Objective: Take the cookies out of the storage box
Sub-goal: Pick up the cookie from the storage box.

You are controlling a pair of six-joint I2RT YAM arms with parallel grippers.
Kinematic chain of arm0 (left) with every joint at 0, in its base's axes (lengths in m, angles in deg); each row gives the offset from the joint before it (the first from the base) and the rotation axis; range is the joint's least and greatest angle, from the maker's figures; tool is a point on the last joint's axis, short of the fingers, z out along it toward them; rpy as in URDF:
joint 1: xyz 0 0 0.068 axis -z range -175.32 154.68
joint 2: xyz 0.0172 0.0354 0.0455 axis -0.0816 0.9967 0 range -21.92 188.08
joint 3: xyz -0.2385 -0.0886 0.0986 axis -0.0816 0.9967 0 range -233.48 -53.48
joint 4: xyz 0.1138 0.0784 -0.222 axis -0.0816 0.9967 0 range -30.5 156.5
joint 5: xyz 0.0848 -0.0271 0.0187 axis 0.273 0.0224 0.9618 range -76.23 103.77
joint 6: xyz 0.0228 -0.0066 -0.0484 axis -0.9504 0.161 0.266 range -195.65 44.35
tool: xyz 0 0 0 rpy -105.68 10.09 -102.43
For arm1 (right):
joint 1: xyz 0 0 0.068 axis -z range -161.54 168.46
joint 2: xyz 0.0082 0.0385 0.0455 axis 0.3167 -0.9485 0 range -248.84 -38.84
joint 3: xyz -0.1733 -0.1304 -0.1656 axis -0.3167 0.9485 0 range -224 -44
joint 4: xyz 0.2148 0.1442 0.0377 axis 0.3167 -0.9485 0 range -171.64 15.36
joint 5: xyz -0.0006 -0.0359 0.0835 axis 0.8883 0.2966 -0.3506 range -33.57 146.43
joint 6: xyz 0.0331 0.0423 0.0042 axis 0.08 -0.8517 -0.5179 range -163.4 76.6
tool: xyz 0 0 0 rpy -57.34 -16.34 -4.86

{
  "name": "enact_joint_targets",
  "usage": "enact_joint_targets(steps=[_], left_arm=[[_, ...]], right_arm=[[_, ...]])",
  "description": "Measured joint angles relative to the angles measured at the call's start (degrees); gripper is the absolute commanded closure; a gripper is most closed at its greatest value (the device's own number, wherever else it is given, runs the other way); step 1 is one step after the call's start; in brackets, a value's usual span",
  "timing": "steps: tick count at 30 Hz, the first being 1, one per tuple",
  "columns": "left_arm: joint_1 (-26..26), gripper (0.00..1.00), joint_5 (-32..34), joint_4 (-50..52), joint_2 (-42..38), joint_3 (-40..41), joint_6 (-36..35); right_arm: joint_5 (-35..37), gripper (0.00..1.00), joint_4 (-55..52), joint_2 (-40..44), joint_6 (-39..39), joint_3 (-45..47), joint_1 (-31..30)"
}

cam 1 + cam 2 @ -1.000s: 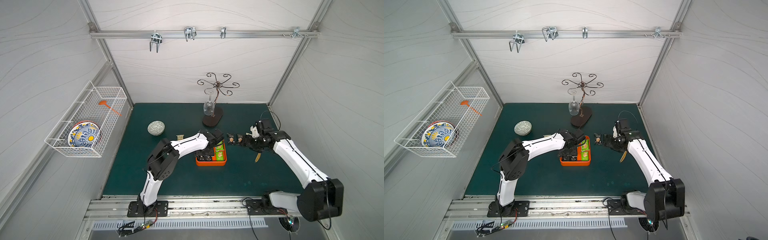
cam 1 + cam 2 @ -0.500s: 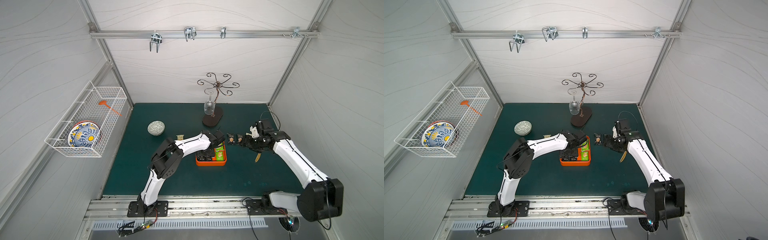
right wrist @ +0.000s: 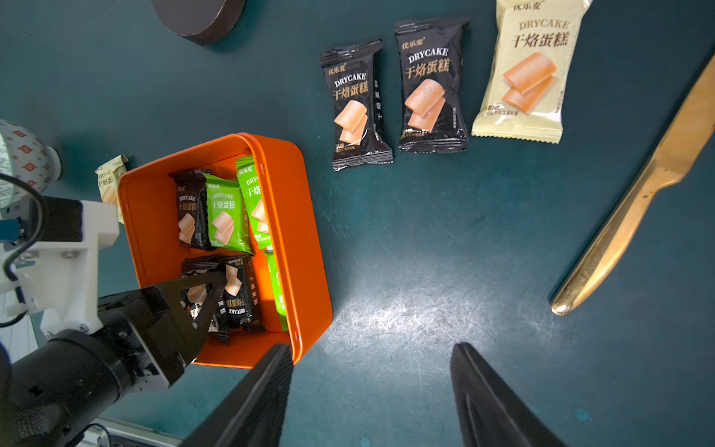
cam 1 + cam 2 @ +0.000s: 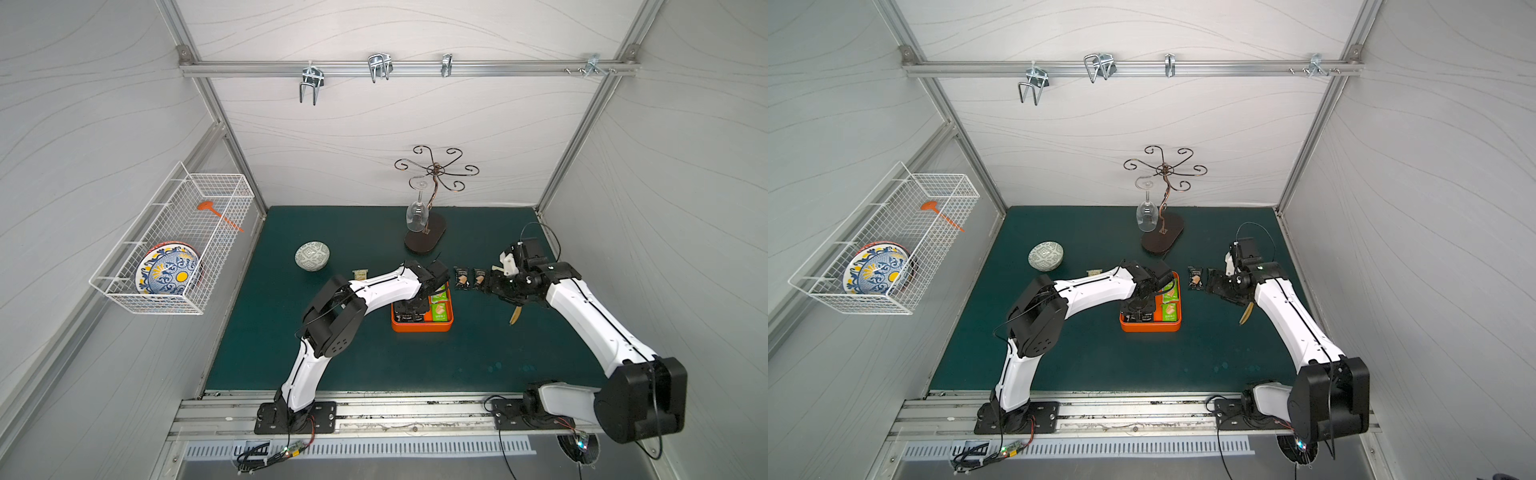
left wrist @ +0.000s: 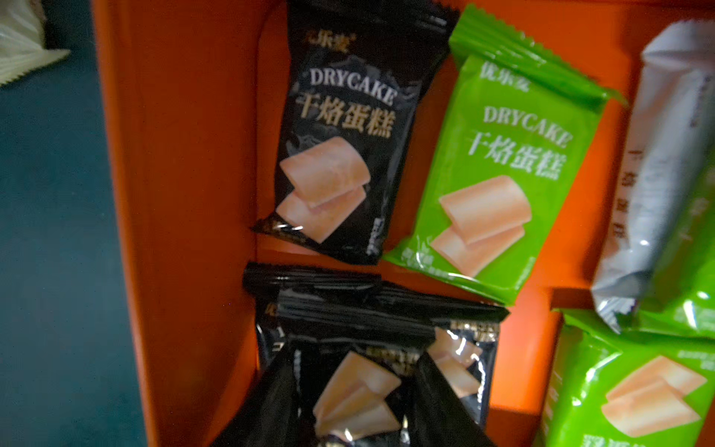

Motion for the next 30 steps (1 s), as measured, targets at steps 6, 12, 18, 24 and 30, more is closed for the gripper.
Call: enact_joint_targets(steps=[6,12,18,24,30], left_arm=[[0.0,0.56,0.0,0.02,0.0,0.0,-0.02],[0.0,0.57,0.22,0.11,-0.02,-0.04,-0.31],[0.0,0.56,0.68,1.11,-0.39,-1.84,-1.09],[0.0,0.56,1.07,2.32,-2.84,-5.09,-2.56],[-0.22,0.55,1.31,2.64,-5.73,-6.82,-3.82]], right_arm=[[0.0,0.3,-0.02,0.09,0.0,0.0,0.0],[0.0,0.3,-0.02,0.11,-0.02,0.0,0.0],[0.0,0.3,-0.02,0.11,-0.28,-0.02,0.0],[-0.55,0.3,-0.02,0.11,-0.79,-0.17,0.0],[-0.96,0.3,-0.07,0.11,-1.66,-2.01,-0.72]])
